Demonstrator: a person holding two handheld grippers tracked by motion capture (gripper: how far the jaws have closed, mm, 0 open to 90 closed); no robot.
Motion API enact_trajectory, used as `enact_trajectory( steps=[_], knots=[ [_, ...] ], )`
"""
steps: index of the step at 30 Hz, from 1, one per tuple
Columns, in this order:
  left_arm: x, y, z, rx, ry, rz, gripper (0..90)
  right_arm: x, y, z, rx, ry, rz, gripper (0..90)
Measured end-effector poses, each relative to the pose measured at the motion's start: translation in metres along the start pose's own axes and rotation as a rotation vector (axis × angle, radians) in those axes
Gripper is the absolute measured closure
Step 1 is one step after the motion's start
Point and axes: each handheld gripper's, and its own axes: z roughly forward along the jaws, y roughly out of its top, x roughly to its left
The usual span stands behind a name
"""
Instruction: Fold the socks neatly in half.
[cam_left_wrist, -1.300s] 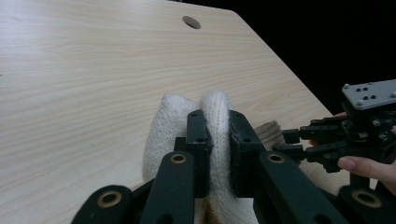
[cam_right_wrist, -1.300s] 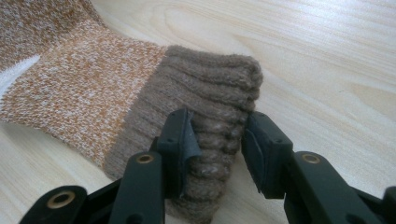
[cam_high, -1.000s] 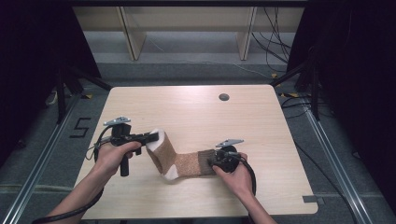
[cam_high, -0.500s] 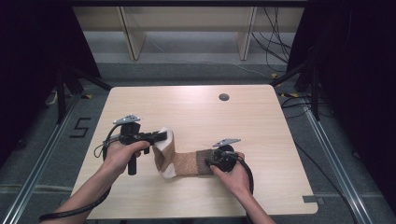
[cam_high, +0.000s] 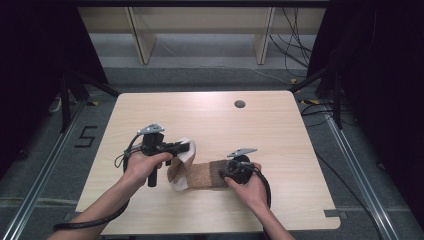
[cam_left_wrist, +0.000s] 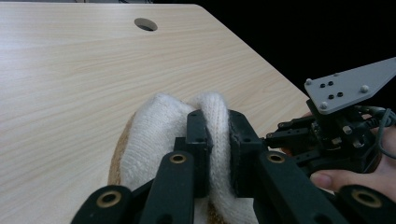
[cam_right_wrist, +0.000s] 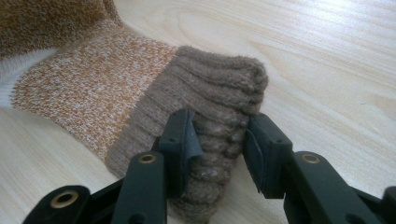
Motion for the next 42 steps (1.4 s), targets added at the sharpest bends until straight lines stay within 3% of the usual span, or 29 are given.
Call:
enact_trajectory(
  steps=[3,5,6,7,8,9,10,11,12,15,16,20,30,38,42],
  knots=[
    [-0.002,-0.001,0.005,-0.001,0.002,-0.001,80.2,-0.002,0.001,0.000,-0.016,-0.002,-0.022,60.2],
    [-0.003,-0.001,0.006,0.004,0.011,0.004,80.2,0.000,0.002,-0.005,-0.009,-0.010,-0.008,54.7],
    [-0.003,-0.001,0.007,0.003,0.014,0.010,80.2,-0.002,0.002,-0.005,-0.041,-0.007,-0.034,53.1],
    [-0.003,-0.001,0.007,0.002,0.016,0.011,80.2,-0.002,0.003,-0.009,-0.035,-0.013,-0.019,52.1],
    [-0.003,-0.001,0.008,0.004,0.016,0.013,80.2,-0.005,0.004,-0.012,-0.059,-0.007,-0.037,51.7],
    [-0.003,-0.002,0.008,0.003,0.018,0.009,80.2,-0.005,0.006,-0.016,-0.064,-0.012,-0.027,51.9],
    [-0.003,-0.002,0.008,0.004,0.021,0.011,80.2,-0.004,0.006,-0.020,-0.065,-0.009,0.017,53.8],
    [-0.002,-0.002,0.009,0.004,0.014,0.012,80.2,-0.006,0.006,-0.022,-0.083,-0.001,0.019,57.4],
    [-0.003,-0.002,0.009,0.007,0.021,0.013,80.2,-0.005,0.007,-0.026,-0.073,0.005,0.041,62.2],
    [-0.004,-0.003,0.011,0.005,0.020,0.013,80.2,-0.007,0.005,-0.024,-0.047,0.021,0.028,69.6],
    [-0.004,-0.003,0.011,0.008,0.019,0.015,80.2,-0.005,0.004,-0.025,0.007,0.031,0.065,71.7],
    [-0.008,-0.006,0.016,0.016,0.014,0.020,80.2,-0.004,0.000,-0.018,-0.002,0.026,0.068,75.5],
    [-0.018,-0.010,0.033,0.036,0.001,0.044,80.1,-0.007,-0.001,-0.015,0.031,0.022,0.057,76.3],
    [-0.026,-0.017,0.051,0.058,0.016,0.071,80.1,-0.007,-0.002,-0.014,0.001,0.029,0.041,76.2],
    [-0.031,-0.023,0.060,0.072,0.038,0.101,80.1,-0.006,-0.002,-0.015,0.010,0.026,0.063,76.0]
  ],
)
